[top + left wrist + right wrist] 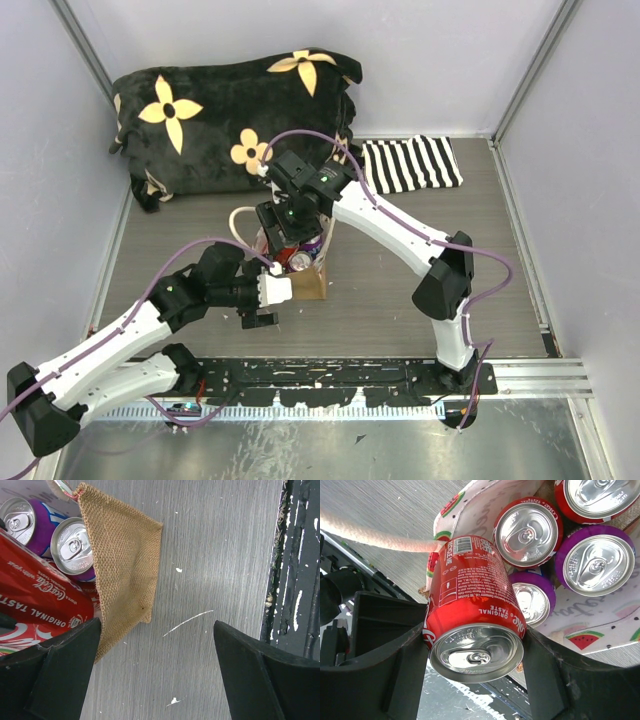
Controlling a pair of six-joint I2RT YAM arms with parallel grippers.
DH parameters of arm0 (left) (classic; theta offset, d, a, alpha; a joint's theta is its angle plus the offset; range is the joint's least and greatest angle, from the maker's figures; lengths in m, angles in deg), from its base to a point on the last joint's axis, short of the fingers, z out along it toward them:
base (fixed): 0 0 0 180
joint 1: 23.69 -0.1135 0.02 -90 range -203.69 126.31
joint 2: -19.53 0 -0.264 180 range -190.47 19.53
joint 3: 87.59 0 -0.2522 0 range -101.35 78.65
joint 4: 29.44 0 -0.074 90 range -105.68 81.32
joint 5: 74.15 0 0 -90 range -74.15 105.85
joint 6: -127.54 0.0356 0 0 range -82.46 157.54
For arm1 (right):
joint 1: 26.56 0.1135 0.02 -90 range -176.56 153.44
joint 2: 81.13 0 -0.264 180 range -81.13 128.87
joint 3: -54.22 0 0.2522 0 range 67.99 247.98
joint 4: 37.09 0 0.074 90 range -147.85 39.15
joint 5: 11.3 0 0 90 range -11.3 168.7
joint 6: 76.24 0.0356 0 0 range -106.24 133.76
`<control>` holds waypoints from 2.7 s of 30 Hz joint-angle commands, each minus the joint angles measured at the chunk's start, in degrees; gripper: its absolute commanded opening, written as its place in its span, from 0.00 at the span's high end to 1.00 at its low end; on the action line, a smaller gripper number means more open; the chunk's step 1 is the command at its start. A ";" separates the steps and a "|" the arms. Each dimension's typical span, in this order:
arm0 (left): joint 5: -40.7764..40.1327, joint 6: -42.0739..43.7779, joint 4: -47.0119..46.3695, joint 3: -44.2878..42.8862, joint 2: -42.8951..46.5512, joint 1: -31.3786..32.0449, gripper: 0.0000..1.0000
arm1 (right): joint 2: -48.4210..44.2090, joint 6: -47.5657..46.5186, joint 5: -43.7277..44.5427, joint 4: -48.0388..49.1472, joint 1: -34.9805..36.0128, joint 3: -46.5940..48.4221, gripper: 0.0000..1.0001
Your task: Place the beverage into the canvas bag
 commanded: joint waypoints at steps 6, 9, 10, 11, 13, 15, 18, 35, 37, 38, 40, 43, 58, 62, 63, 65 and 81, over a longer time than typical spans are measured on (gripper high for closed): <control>1.18 -2.14 4.57 -3.18 3.11 0.49 0.00 | -0.14 -1.48 1.26 3.48 0.53 -1.34 0.99; 0.19 -3.08 6.98 -5.75 5.24 0.48 0.00 | -0.23 -1.51 1.60 3.31 0.54 -1.60 0.99; -0.41 -3.51 7.68 -6.73 6.10 0.41 0.01 | -0.23 -1.56 1.65 3.32 0.49 -1.51 0.99; -0.96 -4.03 8.41 -7.68 6.89 0.48 0.01 | -0.17 -1.52 1.74 3.39 0.54 -1.48 0.99; -2.66 -5.69 9.79 -10.03 8.63 0.42 0.01 | -0.06 -1.36 1.79 3.49 0.53 -1.39 0.99; -5.20 -7.87 10.77 -12.36 10.31 0.46 0.01 | 0.08 -1.34 1.79 3.50 0.54 -1.26 0.99; -10.65 -11.31 12.35 -14.89 12.77 0.39 0.01 | 0.44 -1.34 1.87 3.46 0.61 -0.82 0.99; -24.79 -33.36 11.52 -10.02 19.04 -11.04 0.02 | 5.58 -1.24 11.58 -2.51 3.53 6.37 0.99; -23.91 -34.51 10.48 -9.54 18.67 -11.97 0.02 | 6.26 -1.08 13.19 -3.59 4.04 7.84 0.99; -23.92 -34.83 10.01 -9.28 18.36 -12.29 0.02 | 6.68 -1.07 13.78 -4.04 4.32 8.45 0.99; -23.44 -35.12 9.04 -8.85 18.00 -12.70 0.02 | 7.33 -1.07 14.61 -4.73 4.78 9.41 0.99; -22.76 -35.38 8.11 -8.63 17.64 -12.95 0.02 | 8.02 -1.12 15.19 -4.94 5.49 9.84 0.99; -22.16 -36.00 6.43 -7.78 17.58 -13.48 0.02 | 12.91 -2.08 20.95 -8.01 7.67 10.71 0.99; -21.98 -36.28 6.03 -7.53 17.46 -13.64 0.02 | 12.92 -2.36 22.96 -6.73 7.72 8.53 0.99; -21.86 -36.29 5.87 -7.48 17.45 -13.65 0.02 | 13.02 -2.45 23.31 -6.27 7.82 7.76 0.99; -21.66 -36.29 5.61 -7.43 17.29 -13.75 0.02 | 13.47 -2.71 23.56 -5.43 7.88 6.38 0.99; -20.39 -36.00 4.91 -6.87 16.66 -13.83 0.02 | 12.12 -2.30 26.06 -3.69 8.28 3.76 0.57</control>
